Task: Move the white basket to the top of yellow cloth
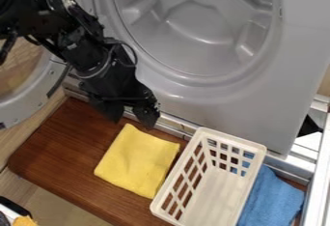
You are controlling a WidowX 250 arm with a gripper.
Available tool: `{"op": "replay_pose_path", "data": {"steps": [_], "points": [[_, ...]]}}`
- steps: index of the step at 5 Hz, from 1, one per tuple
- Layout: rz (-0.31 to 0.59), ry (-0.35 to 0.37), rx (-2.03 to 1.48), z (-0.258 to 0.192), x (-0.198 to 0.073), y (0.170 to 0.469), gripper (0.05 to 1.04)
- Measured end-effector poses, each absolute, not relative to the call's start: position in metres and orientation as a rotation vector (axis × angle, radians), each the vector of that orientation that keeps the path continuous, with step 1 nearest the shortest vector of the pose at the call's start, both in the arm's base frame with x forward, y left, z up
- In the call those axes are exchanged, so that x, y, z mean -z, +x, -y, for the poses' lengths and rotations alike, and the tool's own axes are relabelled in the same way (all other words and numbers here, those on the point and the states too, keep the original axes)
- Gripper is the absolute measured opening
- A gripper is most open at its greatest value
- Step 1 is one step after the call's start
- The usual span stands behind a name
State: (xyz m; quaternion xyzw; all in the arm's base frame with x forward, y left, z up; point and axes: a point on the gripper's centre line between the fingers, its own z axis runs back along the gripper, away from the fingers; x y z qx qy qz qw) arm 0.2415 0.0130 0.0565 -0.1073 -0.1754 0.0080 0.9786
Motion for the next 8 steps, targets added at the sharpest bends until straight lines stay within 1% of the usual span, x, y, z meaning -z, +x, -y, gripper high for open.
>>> {"op": "replay_pose_path", "data": {"steps": [1,3,4,5,6,7,8], "points": [[0.334,-0.224,-0.025,-0.012,-0.051,0.239,1.001],[0.287,-0.269,0.013,0.015,-0.023,0.241,1.001],[0.262,-0.287,0.037,0.028,-0.007,0.241,1.001],[0.256,-0.294,0.040,0.032,0.012,0.244,1.001],[0.247,-0.307,0.042,0.036,0.027,0.245,0.970],[0.243,-0.316,0.054,0.042,0.037,0.248,0.831],[0.248,-0.311,0.067,0.043,0.038,0.249,0.518]]}}
